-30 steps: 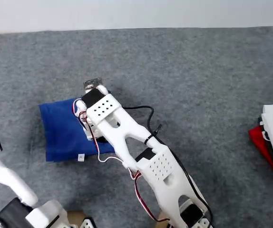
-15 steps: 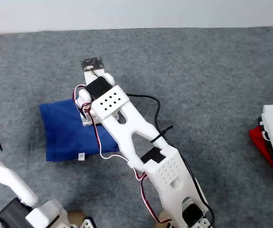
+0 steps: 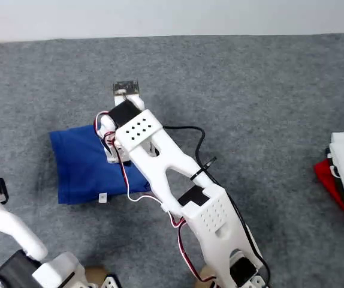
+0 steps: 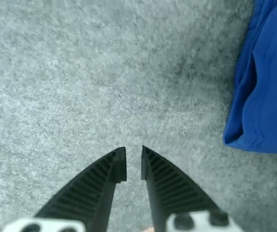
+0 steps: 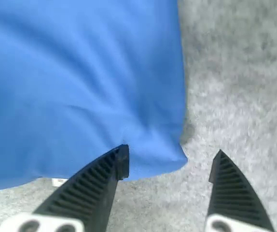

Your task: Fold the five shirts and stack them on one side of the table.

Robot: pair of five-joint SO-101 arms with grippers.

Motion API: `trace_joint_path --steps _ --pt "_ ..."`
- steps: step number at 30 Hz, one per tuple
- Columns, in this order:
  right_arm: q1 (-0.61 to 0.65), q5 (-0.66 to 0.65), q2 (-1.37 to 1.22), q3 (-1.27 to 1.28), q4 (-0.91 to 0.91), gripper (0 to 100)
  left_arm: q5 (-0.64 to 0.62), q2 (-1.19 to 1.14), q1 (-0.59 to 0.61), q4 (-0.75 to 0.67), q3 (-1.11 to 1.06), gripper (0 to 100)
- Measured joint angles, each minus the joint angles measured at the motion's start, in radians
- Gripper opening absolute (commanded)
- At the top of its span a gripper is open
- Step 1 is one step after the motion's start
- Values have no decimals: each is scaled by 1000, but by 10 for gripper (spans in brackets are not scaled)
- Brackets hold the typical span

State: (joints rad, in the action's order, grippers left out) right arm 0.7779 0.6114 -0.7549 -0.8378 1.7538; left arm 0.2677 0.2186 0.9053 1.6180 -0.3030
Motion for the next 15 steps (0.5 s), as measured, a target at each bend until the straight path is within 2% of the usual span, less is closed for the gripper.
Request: trace_joint_path --steps 8,15 --pt "14 6 -3 63 0 250 0 0 52 6 0 70" --pt "21 6 -114 63 -25 249 0 0 55 6 0 70"
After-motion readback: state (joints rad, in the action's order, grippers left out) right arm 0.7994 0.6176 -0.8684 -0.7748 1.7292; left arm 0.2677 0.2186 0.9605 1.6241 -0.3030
